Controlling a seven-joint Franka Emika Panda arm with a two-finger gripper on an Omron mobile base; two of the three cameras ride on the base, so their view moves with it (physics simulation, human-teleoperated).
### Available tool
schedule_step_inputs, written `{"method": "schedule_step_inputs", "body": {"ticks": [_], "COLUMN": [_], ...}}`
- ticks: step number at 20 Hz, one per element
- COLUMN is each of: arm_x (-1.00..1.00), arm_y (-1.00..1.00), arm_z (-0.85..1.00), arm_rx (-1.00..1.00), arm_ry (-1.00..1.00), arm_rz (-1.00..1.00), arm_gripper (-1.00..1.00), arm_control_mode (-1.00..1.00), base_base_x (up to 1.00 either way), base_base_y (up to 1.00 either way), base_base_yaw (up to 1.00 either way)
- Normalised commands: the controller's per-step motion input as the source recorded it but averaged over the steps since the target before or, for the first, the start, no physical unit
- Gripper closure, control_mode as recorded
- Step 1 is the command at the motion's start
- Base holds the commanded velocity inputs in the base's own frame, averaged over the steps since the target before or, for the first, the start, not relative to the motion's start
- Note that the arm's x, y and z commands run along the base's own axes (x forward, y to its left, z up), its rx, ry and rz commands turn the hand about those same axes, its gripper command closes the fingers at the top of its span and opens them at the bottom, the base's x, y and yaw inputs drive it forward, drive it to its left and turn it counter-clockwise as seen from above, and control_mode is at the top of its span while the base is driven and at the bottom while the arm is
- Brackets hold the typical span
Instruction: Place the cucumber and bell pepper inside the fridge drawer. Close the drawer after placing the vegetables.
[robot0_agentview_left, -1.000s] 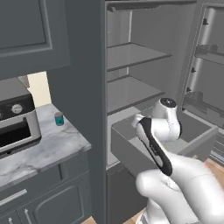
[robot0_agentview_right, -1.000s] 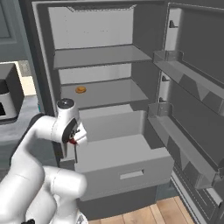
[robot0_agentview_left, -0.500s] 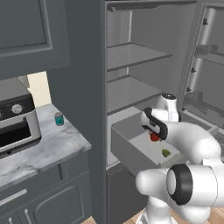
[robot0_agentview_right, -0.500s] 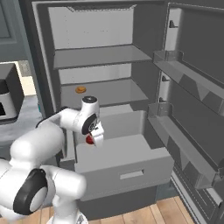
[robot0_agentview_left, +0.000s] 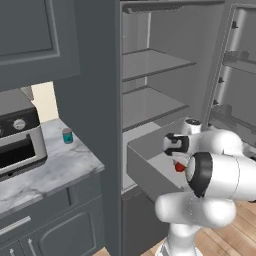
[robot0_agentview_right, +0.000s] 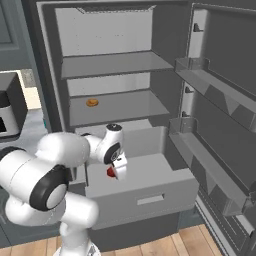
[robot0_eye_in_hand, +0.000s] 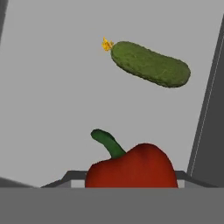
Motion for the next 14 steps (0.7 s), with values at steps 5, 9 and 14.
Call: {"method": "schedule_step_inputs", "body": {"ticks": [5, 9, 14], "arm_x": [0.02, 0.00, 0.00], "arm_y": [-0.08, -0.11, -0.02], "arm_z": [-0.45, -0.39, -0.34], "arm_rx": [0.00, 0.00, 0.00], "arm_ry": [0.08, 0.09, 0.09], "arm_rz": [0.00, 0.00, 0.00], "arm_gripper": [1.00, 1.00, -1.00], "arm_control_mode": [-1.00, -1.00, -1.00], "base_base_x": [0.00, 0.00, 0.00], "base_base_y": [0.00, 0.00, 0.00], "base_base_yaw": [0.00, 0.00, 0.00]}}
